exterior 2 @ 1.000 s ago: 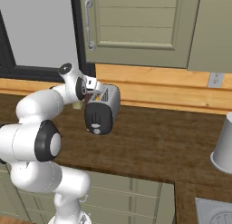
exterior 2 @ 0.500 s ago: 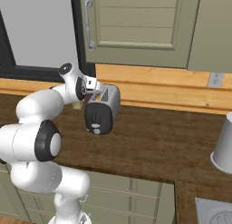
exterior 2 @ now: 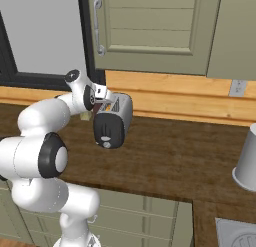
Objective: Start the toaster. Once the lever pops up, take the bread to the plate on the dining counter.
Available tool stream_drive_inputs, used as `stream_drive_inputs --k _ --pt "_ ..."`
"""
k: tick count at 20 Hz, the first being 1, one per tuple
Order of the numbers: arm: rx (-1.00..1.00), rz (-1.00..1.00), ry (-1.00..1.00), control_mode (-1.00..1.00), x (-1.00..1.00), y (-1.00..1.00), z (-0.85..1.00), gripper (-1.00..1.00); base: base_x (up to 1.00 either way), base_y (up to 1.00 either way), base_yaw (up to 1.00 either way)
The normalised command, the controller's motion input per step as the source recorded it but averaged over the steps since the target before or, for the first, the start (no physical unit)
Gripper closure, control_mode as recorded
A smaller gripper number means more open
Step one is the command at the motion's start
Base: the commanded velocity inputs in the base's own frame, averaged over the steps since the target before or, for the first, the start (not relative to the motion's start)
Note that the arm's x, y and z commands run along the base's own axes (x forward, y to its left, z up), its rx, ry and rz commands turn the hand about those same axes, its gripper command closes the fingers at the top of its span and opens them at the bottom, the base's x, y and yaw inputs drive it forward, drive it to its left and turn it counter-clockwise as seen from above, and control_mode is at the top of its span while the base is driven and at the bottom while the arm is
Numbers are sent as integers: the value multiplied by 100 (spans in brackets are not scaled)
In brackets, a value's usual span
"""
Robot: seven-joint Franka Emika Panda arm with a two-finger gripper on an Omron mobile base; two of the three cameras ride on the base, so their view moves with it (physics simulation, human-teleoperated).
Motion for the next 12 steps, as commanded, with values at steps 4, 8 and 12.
stream_drive_inputs --k 4,8,12 --pt "0 0 0 -100 0 0 0 -100 0 0 0" --pt "0 0 0 -100 0 0 0 -100 0 0 0" --pt "0 0 0 -100 0 0 0 -100 0 0 0"
